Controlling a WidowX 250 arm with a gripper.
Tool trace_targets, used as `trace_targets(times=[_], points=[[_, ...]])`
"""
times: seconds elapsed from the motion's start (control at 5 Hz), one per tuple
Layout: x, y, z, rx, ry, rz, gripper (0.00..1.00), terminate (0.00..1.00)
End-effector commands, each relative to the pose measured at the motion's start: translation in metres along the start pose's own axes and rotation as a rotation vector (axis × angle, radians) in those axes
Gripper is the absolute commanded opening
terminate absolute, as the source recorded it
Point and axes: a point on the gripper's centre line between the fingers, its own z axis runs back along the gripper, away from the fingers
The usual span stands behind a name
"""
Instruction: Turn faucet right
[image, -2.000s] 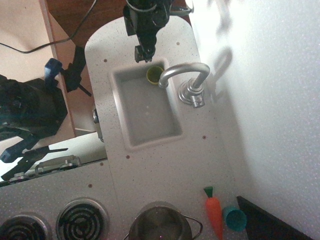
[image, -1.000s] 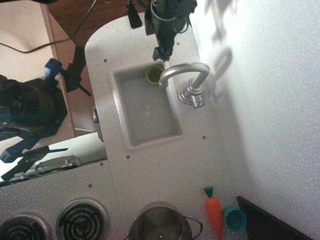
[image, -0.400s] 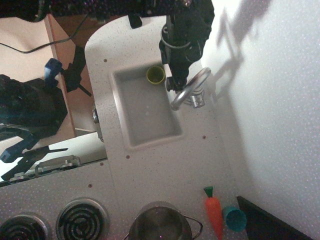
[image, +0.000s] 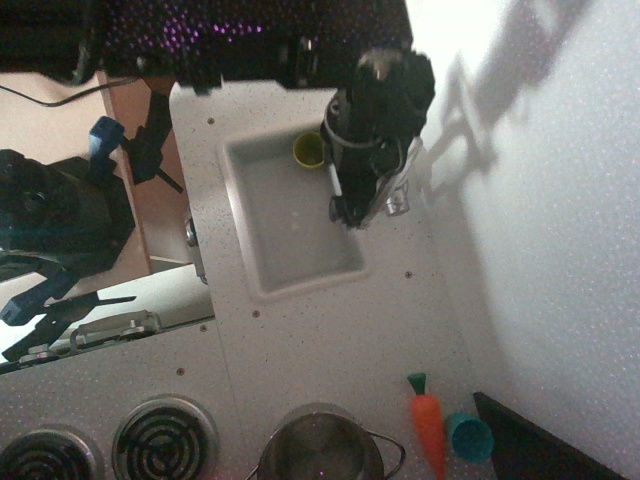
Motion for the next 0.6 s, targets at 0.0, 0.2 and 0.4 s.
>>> trace_targets(times=[0.0, 0.2, 0.4], points=[[-0.013, -0.009, 0.023, 0.039, -0.032, 0.005, 1.00, 0.00], [-0.024, 0.006, 0.026, -0.069, -0.042, 0.014, 1.00, 0.00], [-0.016, 0.010, 0.016, -0.144, -0.087, -0.005, 1.00, 0.00]])
